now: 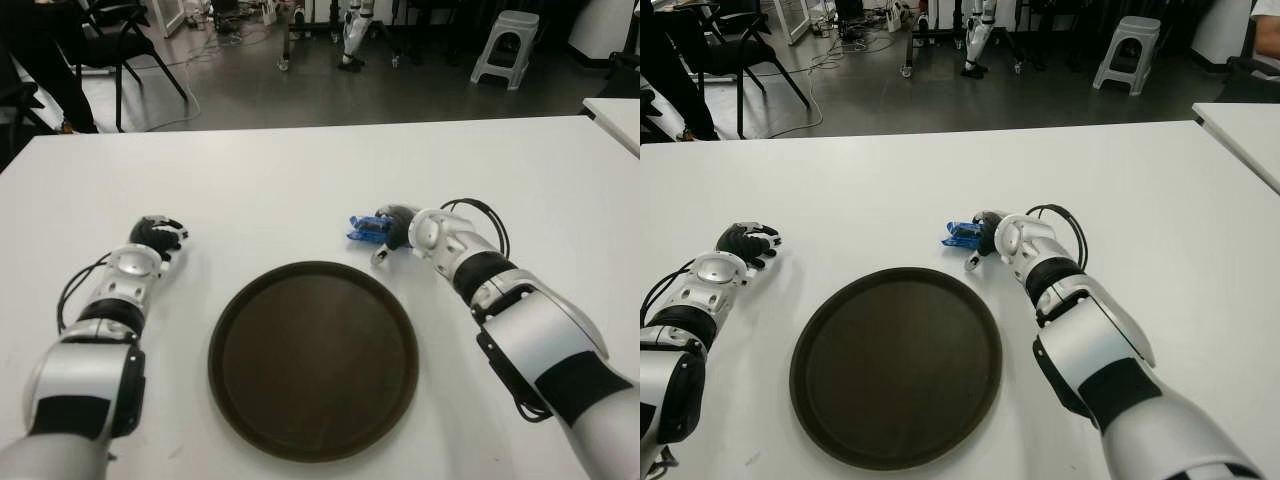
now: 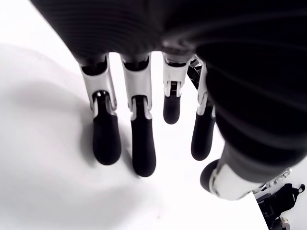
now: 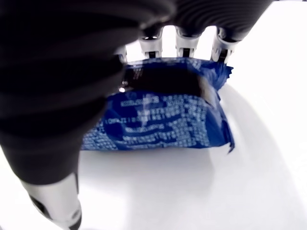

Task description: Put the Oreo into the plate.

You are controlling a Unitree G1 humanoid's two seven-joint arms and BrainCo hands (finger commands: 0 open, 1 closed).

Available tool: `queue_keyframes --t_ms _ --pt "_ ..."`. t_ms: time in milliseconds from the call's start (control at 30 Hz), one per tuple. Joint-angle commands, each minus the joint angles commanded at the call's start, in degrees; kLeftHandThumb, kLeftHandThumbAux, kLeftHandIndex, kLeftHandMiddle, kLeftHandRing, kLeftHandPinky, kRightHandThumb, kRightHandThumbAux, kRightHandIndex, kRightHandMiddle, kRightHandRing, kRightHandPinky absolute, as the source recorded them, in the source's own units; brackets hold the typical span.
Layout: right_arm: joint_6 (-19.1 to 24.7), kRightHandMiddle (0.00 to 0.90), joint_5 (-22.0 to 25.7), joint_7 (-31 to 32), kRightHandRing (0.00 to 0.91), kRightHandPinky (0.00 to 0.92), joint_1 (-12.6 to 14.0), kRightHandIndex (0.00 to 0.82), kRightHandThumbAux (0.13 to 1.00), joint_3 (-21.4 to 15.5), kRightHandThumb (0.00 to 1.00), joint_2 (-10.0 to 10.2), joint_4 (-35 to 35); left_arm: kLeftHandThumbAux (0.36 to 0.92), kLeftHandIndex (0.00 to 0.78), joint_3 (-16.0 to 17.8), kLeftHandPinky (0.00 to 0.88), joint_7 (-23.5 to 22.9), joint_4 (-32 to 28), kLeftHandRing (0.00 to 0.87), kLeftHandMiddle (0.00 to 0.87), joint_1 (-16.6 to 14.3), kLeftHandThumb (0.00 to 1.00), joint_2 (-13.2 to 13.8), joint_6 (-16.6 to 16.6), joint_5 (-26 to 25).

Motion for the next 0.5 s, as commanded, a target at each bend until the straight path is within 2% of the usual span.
queue_keyframes --t_ms 200,500 --pt "-0.61 0.042 -0.94 -0.94 0.000 0.000 0.61 0.019 0.783 0.91 0.000 -0.27 0.32 0.731 0.397 -0.38 0.185 0.44 -0.08 0.170 0.137 0.07 0.669 0.00 -0.03 0.27" --pt "-0.42 0.043 -1.04 0.44 0.000 0.000 0.16 0.018 0.792 1.00 0.000 -0.14 0.06 0.730 0.397 0.12 0.195 0.57 -0.12 0.181 0.145 0.21 0.669 -0.07 -0.45 -0.21"
